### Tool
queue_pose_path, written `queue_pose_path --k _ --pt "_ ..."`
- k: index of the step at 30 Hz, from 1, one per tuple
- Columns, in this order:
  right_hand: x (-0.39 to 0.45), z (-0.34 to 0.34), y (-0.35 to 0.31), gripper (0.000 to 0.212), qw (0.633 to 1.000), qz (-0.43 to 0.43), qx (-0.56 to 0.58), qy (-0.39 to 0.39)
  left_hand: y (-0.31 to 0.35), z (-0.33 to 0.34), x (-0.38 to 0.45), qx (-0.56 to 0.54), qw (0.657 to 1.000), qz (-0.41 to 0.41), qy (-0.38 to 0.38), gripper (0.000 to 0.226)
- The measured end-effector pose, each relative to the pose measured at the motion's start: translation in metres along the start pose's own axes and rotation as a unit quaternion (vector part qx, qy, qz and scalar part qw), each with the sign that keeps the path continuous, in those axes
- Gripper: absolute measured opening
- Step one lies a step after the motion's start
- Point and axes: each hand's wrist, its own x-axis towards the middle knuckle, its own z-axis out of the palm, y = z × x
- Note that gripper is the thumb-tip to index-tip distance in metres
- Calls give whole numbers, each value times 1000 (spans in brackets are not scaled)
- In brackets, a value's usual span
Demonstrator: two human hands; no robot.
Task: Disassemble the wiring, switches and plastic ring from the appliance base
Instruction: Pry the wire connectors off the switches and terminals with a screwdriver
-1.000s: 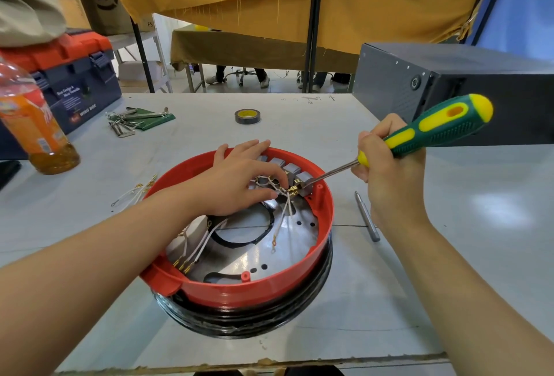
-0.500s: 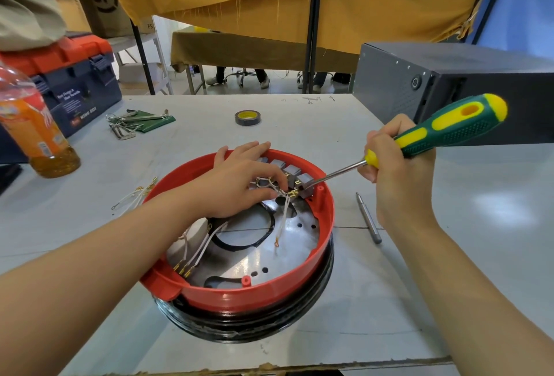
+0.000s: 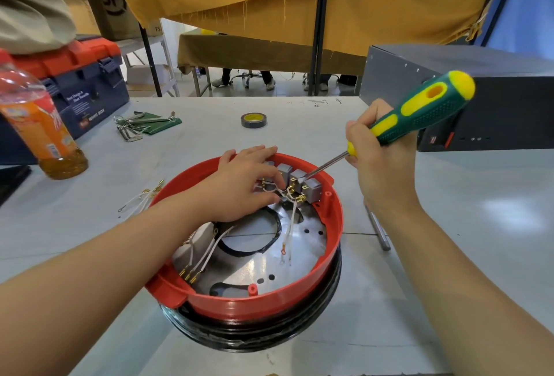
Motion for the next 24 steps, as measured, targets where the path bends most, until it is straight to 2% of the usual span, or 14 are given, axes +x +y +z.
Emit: queue_pose_path --k 8,18,24 --pt "-13 1 4 34 988 -112 -94 -40 1 -1 0 -3 1000 0 -1 16" --pt "-22 -4 6 19 976 -144 -152 -63 2 -2 0 1 1000 -1 -7 20" --pt "-29 -2 3 22 971 -156 -153 -101 2 -3 -1 6 1000 1 -13 19"
